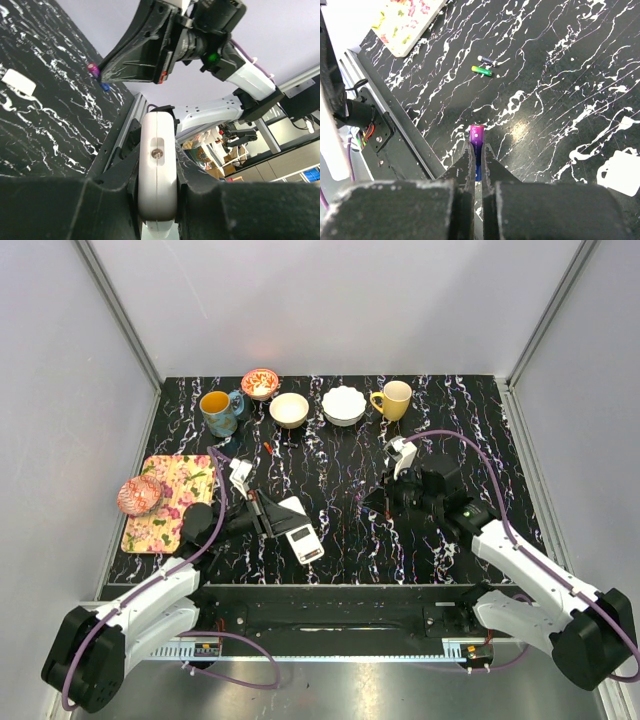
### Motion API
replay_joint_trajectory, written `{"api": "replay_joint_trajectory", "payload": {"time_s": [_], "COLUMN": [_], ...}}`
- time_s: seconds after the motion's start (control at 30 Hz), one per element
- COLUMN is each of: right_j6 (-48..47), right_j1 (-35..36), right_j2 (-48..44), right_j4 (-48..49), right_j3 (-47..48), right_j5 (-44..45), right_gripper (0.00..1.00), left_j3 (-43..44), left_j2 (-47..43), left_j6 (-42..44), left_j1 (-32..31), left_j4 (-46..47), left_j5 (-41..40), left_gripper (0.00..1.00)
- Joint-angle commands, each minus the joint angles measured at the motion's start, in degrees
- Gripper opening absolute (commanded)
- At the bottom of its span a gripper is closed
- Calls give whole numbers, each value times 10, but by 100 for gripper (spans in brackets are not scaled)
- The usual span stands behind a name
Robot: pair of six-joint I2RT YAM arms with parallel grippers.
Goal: Load the batteries into the remote control
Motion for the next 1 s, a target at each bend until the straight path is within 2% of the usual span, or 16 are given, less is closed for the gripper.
{"api": "replay_joint_trajectory", "payload": {"time_s": [0.0,0.4,0.73,0.87,0.97], "right_j6": [16,26,75,79,53], "right_j1": [2,3,2,2,2], "right_j2": [-2,10,6,24,44], "right_j4": [51,58,133,137,105], "right_j3": [-12,-10,-34,-34,-12], "right_j5": [-21,-20,-58,-65,-44], "right_gripper": [0,0,0,0,0], "left_j3": [1,-16,-15,-17,-15], "left_j2": [-7,12,22,23,22], "left_j6": [-27,-46,-52,-57,-57], "left_j1": [4,3,4,4,4], "left_j4": [120,183,197,207,200], "left_j5": [19,16,23,20,23], "left_gripper": [0,0,0,0,0]}}
